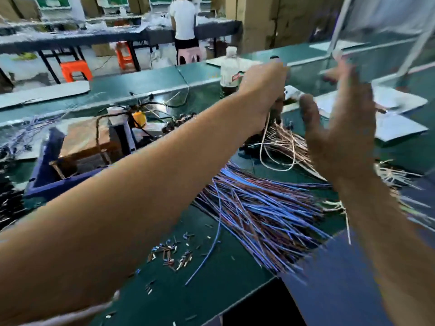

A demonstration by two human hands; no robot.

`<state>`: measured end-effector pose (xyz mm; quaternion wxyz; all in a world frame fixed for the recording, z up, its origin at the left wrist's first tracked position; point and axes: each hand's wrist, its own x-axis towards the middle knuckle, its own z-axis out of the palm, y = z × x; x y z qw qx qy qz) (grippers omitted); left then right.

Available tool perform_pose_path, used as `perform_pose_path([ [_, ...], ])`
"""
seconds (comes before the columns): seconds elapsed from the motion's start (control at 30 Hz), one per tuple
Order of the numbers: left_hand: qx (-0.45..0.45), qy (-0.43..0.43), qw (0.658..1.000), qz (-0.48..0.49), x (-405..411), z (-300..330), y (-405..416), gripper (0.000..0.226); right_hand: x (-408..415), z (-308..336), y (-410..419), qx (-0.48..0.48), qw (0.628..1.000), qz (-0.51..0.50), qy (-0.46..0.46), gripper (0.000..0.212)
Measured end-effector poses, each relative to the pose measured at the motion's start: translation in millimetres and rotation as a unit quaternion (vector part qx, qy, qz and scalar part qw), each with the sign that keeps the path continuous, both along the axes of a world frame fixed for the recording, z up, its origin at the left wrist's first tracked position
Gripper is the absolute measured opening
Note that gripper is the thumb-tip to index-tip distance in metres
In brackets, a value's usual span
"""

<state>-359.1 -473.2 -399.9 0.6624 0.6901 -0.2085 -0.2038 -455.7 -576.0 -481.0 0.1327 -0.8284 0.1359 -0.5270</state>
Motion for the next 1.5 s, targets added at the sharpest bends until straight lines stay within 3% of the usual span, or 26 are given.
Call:
perform_pose_path([
  [0.1,-0.109,0.108,0.987,-0.044,-2.4,7.2,-23.7,0.029,5.5,-1.2,-2.7,0.103,0.977,0.137,0.124,0.069],
  [0.23,-0.217,0.172,0.959,-0.063,3.9,15.2,-40.4,0.029,0.5,-9.4,-22.4,0.252,0.926,0.264,0.091,0.029],
  [0.3,-0.259,0.194,0.945,-0.052,9.5,16.8,-42.8,0.027,-7.1,-7.5,-37.0,0.282,0.909,0.297,0.080,0.014],
  [0.43,-0.321,0.244,0.914,-0.038,23.1,12.3,-46.3,0.022,-20.6,6.6,-64.3,0.281,0.924,0.251,0.069,0.032],
  [0.5,-0.281,0.226,0.933,-0.013,30.8,5.1,-51.8,0.017,-27.1,14.3,-77.0,0.247,0.940,0.216,0.089,0.039],
  [0.63,-0.205,0.239,0.947,0.065,48.4,-23.7,-65.8,0.025,-40.2,13.8,-103.1,0.098,0.974,0.094,0.181,0.025],
  [0.83,-0.176,0.301,0.931,0.105,60.5,-76.4,-76.4,0.013,-44.2,-11.9,-104.5,0.058,0.951,-0.080,0.293,0.020],
  [0.93,-0.184,0.312,0.926,0.107,63.1,-86.9,-79.7,0.019,-51.4,-5.2,-99.9,0.030,0.966,-0.133,0.219,0.025],
  [1.03,-0.206,0.302,0.927,0.087,60.0,-80.8,-80.5,0.005,-61.3,20.2,-97.0,-0.015,0.985,-0.138,0.106,0.031],
  [1.1,-0.186,0.286,0.937,0.080,58.5,-79.9,-80.9,0.004,-56.1,22.7,-103.3,-0.012,0.974,-0.135,0.179,0.029],
  [1.17,-0.133,0.265,0.952,0.079,59.8,-85.0,-75.7,0.019,-44.6,9.4,-110.4,0.014,0.926,-0.159,0.342,0.023],
  [1.23,-0.098,0.256,0.959,0.070,64.8,-92.2,-66.7,0.015,-37.4,-11.0,-110.6,0.049,0.877,-0.166,0.448,0.022],
  [1.3,-0.074,0.263,0.961,0.048,66.7,-93.9,-55.2,0.008,-35.4,-30.8,-105.9,0.064,0.867,-0.156,0.469,0.022],
  [1.37,-0.062,0.255,0.964,0.034,66.7,-91.9,-45.4,0.022,-33.7,-42.8,-101.8,0.057,0.876,-0.159,0.452,0.023],
  [1.5,-0.070,0.152,0.985,0.050,64.8,-74.0,-13.9,0.020,-23.2,-37.8,-83.4,0.072,0.915,-0.169,0.359,0.030],
])
